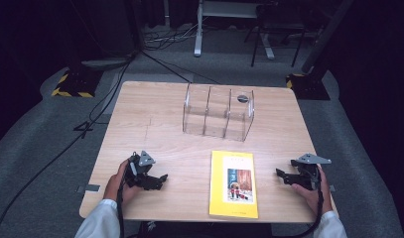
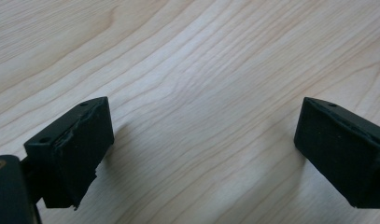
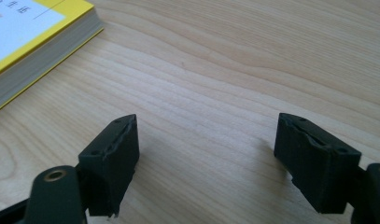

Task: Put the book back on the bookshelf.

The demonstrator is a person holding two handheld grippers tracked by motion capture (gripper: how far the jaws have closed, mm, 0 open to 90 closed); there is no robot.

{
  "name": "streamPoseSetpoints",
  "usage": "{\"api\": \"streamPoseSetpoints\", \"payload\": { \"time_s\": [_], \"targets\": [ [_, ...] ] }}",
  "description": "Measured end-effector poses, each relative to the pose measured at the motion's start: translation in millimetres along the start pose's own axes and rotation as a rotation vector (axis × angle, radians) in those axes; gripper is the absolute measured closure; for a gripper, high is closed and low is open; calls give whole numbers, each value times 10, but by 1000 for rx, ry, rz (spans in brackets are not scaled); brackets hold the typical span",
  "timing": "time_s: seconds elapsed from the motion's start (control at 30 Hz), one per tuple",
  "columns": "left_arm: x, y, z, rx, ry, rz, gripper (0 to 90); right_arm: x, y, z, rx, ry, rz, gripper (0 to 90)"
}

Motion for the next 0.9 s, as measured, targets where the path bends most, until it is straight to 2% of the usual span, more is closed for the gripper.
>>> {"api": "streamPoseSetpoints", "payload": {
  "time_s": [0.17, 0.27, 0.3, 0.33, 0.37, 0.4, 0.43, 0.47, 0.5, 0.53, 0.6, 0.63, 0.67, 0.7, 0.73, 0.77, 0.8, 0.83, 0.9],
  "targets": [
    [-102, -17, 35, 10, 56, 55, 55, 55, -26, 15, 0, -42, -45, 221],
    [-170, -16, 48, 8, 58, 65, 55, 96, -45, 23, 3, -64, -71, 215],
    [-200, -12, 49, 9, 67, 69, 54, 124, -59, 31, 2, -85, -88, 214],
    [-233, -7, 51, 7, 60, 71, 54, 145, -71, 33, 8, -98, -99, 215],
    [-276, -2, 49, 12, 76, 78, 54, 168, -79, 33, 11, -107, -111, 215],
    [-347, 16, 43, 14, 89, 91, 53, 237, -99, 24, 26, -147, -147, 215],
    [-347, 16, 43, 14, 89, 91, 51, 237, -99, 24, 26, -147, -147, 215],
    [-398, 28, 37, 19, 99, 99, 51, 281, -106, 15, 35, -167, -166, 215],
    [-433, 39, 36, 19, 99, 109, 40, 339, -113, 2, 46, -198, -192, 214],
    [-522, 68, 27, 31, 104, 111, 2, 439, -118, -13, 50, -238, -230, 207],
    [-630, 98, 12, 34, 127, 134, 2, 550, -131, -18, 55, -280, -270, 194],
    [-630, 98, 12, 34, 127, 134, 2, 600, -145, -17, 60, -306, -292, 190],
    [-728, 135, -13, 39, 158, 161, 2, 650, -163, -13, 64, -333, -316, 187],
    [-771, 152, -25, 43, 173, 172, 2, 696, -178, -8, 66, -359, -339, 180],
    [-771, 152, -25, 43, 173, 172, 2, 738, -192, -3, 68, -385, -357, 166],
    [-821, 176, -42, 42, 176, 176, 2, 738, -192, -3, 68, -385, -357, 166],
    [-860, 190, -53, 45, 174, 174, 2, 793, -201, 2, 66, -415, -381, 161],
    [-888, 203, -62, 43, 181, 181, 2, 838, -207, 3, 63, -426, -394, 160],
    [-1000, 235, -79, 50, 217, 210, 2, 902, -203, -16, 71, -449, -407, 150]
  ]
}}
Point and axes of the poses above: each handheld gripper's, and its own axes: y roughly forward along the jaws, z roughly out of its underside, x roughly to its left, the point moved 3 cm from there along y, roughly forward along the jaws, and after that the axes turned 8 degrees about z, right-handed, at the moved point
